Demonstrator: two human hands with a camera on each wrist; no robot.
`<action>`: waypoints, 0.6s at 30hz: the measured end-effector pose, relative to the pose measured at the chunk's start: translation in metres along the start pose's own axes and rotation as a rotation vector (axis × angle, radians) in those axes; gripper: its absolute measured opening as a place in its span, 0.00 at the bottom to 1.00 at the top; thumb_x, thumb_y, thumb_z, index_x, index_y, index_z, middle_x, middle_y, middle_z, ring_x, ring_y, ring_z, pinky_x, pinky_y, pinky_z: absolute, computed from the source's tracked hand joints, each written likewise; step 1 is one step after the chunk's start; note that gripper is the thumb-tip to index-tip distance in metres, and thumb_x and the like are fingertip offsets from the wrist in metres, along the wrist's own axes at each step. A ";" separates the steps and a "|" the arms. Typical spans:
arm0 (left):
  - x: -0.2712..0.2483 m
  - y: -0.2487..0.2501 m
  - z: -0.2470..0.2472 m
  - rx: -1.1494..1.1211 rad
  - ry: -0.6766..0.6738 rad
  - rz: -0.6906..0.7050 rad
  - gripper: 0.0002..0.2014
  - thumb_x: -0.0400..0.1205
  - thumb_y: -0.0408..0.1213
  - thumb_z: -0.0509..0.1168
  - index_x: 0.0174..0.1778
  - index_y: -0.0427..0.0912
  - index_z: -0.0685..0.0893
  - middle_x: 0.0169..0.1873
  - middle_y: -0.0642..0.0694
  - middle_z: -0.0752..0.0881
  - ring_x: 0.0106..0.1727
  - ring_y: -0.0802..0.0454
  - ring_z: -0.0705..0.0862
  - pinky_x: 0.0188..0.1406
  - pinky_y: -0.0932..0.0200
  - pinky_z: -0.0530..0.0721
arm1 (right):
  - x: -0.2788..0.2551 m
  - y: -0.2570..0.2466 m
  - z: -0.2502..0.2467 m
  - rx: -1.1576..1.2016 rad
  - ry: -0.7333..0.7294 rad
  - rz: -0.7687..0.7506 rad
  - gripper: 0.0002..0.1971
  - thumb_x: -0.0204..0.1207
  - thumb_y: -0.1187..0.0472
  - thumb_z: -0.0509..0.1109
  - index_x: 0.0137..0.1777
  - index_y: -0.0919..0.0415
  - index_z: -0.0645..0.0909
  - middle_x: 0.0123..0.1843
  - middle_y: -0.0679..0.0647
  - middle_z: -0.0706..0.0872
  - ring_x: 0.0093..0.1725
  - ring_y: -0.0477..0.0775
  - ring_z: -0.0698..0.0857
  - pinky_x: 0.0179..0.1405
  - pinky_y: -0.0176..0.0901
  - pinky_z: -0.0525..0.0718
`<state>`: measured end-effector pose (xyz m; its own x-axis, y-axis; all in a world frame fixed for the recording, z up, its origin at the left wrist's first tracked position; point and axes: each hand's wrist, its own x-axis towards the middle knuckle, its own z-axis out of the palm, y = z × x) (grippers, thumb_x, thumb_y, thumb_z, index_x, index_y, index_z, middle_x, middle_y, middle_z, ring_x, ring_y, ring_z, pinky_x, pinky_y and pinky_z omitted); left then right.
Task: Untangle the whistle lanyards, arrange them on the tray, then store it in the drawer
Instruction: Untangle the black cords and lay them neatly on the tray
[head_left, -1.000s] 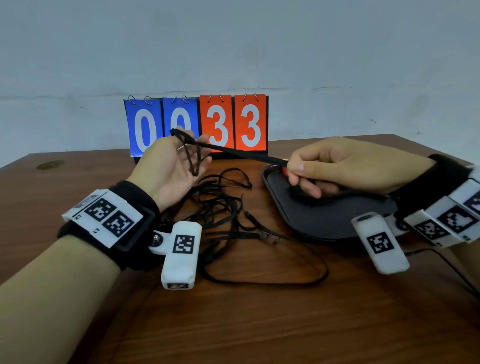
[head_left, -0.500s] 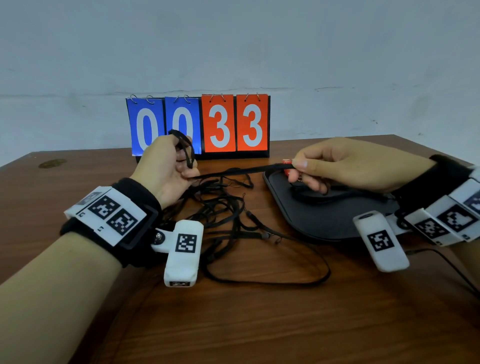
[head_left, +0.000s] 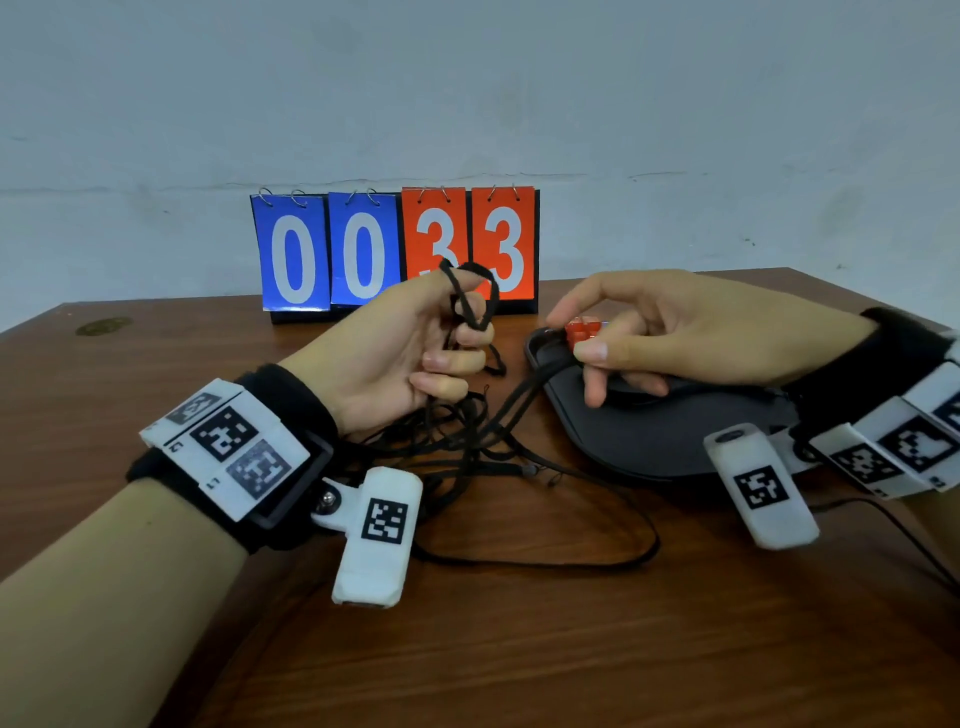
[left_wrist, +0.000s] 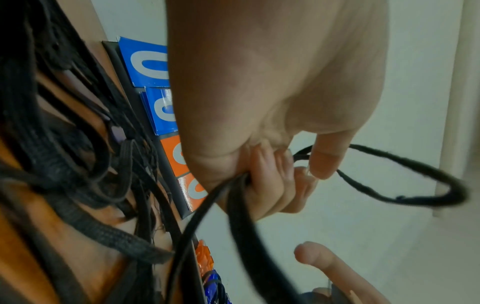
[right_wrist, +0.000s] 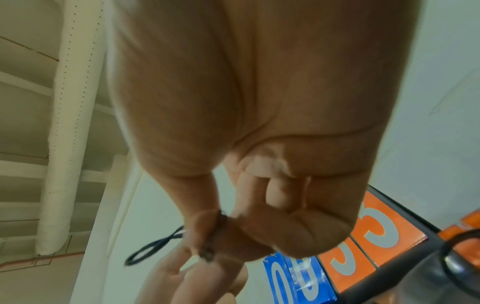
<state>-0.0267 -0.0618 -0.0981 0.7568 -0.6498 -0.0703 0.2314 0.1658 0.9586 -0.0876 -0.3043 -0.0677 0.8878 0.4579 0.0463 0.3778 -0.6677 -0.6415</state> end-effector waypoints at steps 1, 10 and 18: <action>0.000 -0.001 0.002 0.011 -0.014 -0.006 0.13 0.84 0.47 0.61 0.35 0.47 0.71 0.31 0.52 0.68 0.27 0.59 0.55 0.24 0.64 0.51 | 0.000 -0.001 0.001 -0.004 -0.018 -0.005 0.15 0.84 0.50 0.66 0.69 0.45 0.76 0.47 0.51 0.94 0.32 0.49 0.80 0.44 0.48 0.79; -0.001 -0.004 0.006 0.049 -0.060 -0.187 0.14 0.86 0.49 0.61 0.37 0.47 0.75 0.33 0.52 0.67 0.23 0.61 0.62 0.17 0.70 0.57 | -0.006 -0.014 0.008 0.093 0.001 -0.153 0.27 0.82 0.57 0.68 0.78 0.43 0.66 0.43 0.59 0.94 0.27 0.56 0.77 0.33 0.47 0.77; -0.003 -0.006 0.012 0.126 -0.018 -0.238 0.13 0.84 0.51 0.62 0.42 0.44 0.78 0.31 0.52 0.71 0.23 0.62 0.62 0.23 0.68 0.52 | -0.010 -0.018 0.010 0.003 -0.218 -0.149 0.25 0.84 0.58 0.69 0.78 0.41 0.72 0.46 0.51 0.95 0.27 0.53 0.79 0.34 0.37 0.79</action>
<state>-0.0384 -0.0697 -0.1007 0.6788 -0.6728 -0.2941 0.3229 -0.0863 0.9425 -0.1057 -0.2909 -0.0639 0.7443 0.6673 -0.0257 0.4994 -0.5818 -0.6420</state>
